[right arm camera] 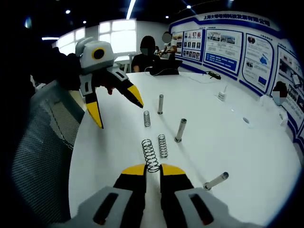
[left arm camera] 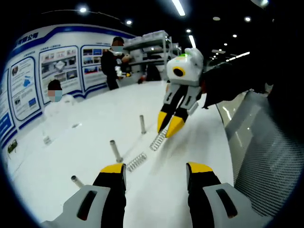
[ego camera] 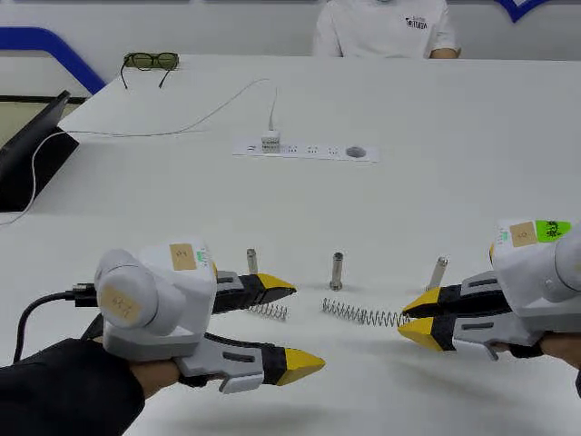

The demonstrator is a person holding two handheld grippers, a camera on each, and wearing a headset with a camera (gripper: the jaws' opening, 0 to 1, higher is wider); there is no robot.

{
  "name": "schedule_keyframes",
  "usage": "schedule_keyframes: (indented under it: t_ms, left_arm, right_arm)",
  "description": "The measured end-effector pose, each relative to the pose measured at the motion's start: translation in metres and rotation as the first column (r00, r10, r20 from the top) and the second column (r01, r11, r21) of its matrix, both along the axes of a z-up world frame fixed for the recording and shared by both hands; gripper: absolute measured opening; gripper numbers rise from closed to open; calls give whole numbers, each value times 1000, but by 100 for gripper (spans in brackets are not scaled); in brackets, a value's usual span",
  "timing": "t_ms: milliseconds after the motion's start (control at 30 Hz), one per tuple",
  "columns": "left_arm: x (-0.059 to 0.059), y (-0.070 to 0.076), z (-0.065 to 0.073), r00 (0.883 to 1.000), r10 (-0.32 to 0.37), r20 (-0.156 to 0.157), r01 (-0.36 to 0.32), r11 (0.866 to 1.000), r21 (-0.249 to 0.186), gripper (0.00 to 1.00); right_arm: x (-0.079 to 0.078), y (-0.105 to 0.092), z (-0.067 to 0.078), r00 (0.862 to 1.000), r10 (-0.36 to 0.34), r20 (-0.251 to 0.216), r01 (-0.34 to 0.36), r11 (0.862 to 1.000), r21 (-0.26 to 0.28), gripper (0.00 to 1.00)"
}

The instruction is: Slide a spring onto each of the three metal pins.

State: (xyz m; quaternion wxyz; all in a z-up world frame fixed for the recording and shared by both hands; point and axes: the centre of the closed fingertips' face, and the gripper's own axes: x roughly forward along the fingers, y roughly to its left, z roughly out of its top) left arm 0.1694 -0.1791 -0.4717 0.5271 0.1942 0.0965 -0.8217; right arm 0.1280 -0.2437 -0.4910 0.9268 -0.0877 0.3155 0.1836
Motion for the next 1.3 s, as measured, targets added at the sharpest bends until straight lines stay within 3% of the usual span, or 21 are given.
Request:
schedule_keyframes:
  t_ms: [400, 1300]
  left_arm:
    - [-16, -8, -2, 999, -54, 3, 54, 998, 8, 47]
    - [-28, -6, -6, 992, -117, 53, 117, 993, 4, 16]
  right_arm:
    - [7, 24, 10, 996, 88, 4, -88, 996, 0, 12]
    - [5, 49, 16, 984, 179, -24, -179, 984, -15, 12]
